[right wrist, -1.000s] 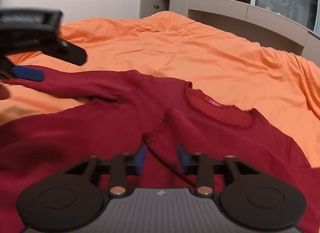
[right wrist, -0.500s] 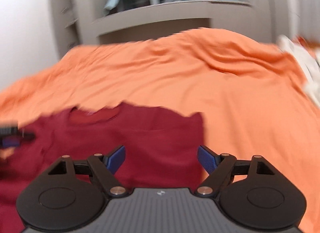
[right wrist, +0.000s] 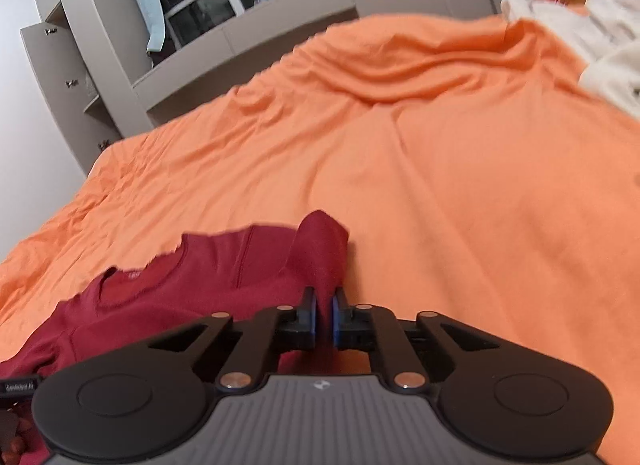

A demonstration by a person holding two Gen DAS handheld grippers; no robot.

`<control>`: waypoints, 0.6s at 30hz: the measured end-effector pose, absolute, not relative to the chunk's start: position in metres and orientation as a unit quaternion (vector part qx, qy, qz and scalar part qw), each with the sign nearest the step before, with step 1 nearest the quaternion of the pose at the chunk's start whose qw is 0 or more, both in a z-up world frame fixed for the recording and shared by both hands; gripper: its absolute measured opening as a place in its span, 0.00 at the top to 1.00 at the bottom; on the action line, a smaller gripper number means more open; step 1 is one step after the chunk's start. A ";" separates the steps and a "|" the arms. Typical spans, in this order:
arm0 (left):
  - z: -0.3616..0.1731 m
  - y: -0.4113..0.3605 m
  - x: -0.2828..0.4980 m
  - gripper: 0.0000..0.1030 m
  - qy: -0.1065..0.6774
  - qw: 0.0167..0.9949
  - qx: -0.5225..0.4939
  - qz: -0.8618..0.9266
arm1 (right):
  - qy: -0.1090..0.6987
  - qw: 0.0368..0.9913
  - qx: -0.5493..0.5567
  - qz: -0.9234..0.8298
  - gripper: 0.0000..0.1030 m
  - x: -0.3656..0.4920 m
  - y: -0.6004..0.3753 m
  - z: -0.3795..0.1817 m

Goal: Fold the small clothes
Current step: 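Carry the held sleeve with the right gripper across the shirt body, then open the right gripper to release the sleeve on the shirt body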

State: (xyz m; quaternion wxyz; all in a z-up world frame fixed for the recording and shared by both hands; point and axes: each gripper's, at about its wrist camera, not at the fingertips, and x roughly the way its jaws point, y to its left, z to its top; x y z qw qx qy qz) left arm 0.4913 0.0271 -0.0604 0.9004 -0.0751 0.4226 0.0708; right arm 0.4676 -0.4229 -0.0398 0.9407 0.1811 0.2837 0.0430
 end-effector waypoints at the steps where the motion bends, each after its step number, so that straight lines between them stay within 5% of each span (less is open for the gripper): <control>1: -0.060 0.026 0.491 0.00 0.424 0.900 -0.069 0.071 | 0.281 0.943 0.174 0.038 0.92 0.467 -0.422 -0.038; 6: -0.061 0.023 0.489 0.00 0.427 0.900 -0.055 0.068 | 0.307 0.936 0.167 0.038 0.86 0.467 -0.422 -0.046; 11: -0.061 0.023 0.488 0.00 0.430 0.899 -0.055 0.067 | 0.301 0.949 0.090 0.030 0.54 0.436 -0.415 -0.026; 18: -0.061 0.023 0.489 0.00 0.429 0.899 -0.057 0.067 | 0.322 0.946 -0.007 0.047 0.45 0.384 -0.394 -0.015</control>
